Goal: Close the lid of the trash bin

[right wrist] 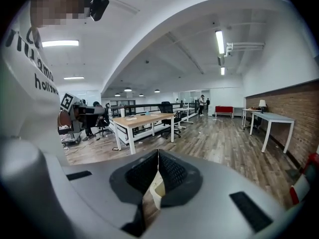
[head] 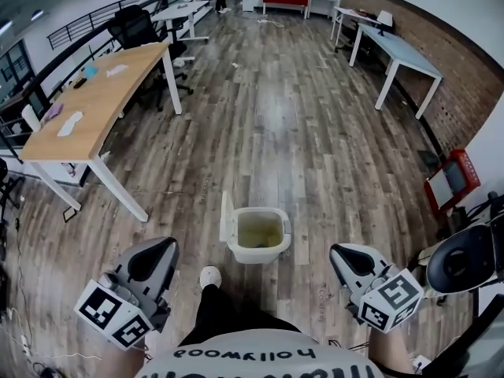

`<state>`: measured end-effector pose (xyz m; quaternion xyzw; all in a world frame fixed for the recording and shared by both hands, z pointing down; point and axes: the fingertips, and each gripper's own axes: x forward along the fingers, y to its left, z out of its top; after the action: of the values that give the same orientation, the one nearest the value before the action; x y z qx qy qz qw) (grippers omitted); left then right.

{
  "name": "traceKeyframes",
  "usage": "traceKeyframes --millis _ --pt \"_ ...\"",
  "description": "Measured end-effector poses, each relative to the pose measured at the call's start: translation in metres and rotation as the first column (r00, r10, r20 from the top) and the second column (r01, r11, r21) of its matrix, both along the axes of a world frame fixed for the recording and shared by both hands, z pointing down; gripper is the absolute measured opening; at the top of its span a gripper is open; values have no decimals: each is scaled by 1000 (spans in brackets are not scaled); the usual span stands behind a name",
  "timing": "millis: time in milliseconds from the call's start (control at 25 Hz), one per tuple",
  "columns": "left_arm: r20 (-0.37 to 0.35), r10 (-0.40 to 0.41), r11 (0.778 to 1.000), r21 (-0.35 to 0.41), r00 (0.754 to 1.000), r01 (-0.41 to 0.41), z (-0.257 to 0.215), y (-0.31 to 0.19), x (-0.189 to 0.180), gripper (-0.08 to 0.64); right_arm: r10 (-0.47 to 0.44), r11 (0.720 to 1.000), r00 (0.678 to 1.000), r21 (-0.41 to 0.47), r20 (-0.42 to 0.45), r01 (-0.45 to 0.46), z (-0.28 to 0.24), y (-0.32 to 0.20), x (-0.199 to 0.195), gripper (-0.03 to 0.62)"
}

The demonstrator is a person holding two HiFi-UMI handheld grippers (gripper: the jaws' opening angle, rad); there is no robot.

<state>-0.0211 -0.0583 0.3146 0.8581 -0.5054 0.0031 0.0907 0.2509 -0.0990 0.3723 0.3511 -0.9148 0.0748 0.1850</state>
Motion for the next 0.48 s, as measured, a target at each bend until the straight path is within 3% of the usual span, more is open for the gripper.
traceKeyframes --millis 480 --pt "-31 -4 996 -84 1000 2 28 -104 -74 6 -10 996 999 -86 -33 8 26 -87 -79 11"
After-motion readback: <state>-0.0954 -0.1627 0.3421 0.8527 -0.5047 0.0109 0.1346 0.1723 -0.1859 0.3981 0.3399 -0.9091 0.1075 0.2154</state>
